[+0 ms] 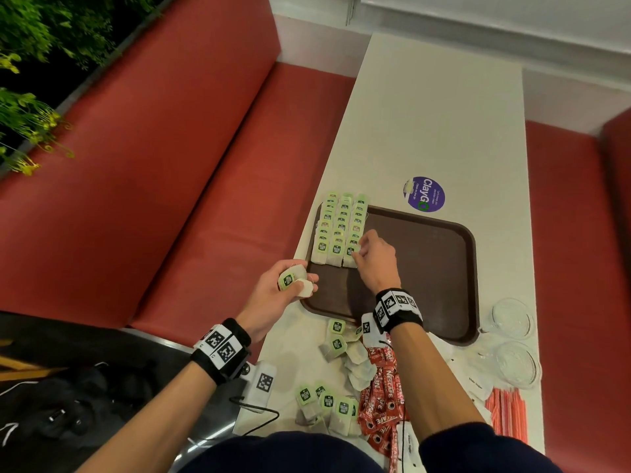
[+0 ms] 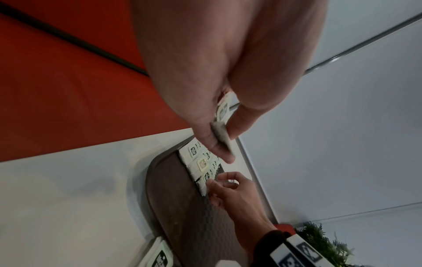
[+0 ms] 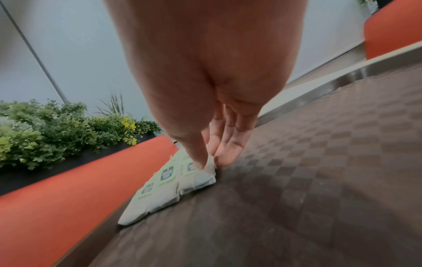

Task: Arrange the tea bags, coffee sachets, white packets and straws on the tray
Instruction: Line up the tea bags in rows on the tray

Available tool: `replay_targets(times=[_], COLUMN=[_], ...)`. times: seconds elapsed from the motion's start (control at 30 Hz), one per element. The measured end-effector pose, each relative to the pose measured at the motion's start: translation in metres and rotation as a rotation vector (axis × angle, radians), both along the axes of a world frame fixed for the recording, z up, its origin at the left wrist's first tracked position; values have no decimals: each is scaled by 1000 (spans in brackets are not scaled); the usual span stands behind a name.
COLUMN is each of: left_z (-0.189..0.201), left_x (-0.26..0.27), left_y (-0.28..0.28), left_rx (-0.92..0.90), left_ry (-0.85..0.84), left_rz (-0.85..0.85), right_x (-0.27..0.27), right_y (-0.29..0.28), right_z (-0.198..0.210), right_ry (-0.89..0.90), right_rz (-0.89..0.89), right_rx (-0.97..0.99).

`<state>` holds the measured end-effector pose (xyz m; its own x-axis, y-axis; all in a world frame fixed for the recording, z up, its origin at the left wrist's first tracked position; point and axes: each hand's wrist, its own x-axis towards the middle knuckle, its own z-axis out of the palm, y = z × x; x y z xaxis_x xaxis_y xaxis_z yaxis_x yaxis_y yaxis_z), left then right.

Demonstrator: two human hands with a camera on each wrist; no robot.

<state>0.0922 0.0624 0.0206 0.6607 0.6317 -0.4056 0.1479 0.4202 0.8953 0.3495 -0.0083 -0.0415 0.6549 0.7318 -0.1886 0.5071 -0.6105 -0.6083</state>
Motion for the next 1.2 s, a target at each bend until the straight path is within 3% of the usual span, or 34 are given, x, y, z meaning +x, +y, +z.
replay_targets(times=[0.13,0.23,0.33,0.5,0.6,0.7,0.83,0.93,1.2], left_z=[4,5,5,14,13,9,5,-1,-11], left_x=[0,3,6,11,10,7,1,-4,-7], left_y=[1,1,3,5,6,5,5,5,8], left_rx=[21,53,167,400,424,367,338,349,182], left_ry=[-19,7,112,274,306,317,318,311,156], left_rz=[-29,-73,-131,-219,-260,-258,-202,-132,33], right_x=[-18,-48,-73,-80,-81,-81,-82,-83,-95], right_y=[-2,-6,-14,-21,-26,-31,-31,-26,7], right_z=[20,59,82,69,63,54,39,22,-11], right_ry=[-26,243,476,374,401,449,606,507,337], right_rz=[-36,27,228,313,323,230,-121,-305,-320], right_rx=[154,288,264,279,248,299,403,351,366])
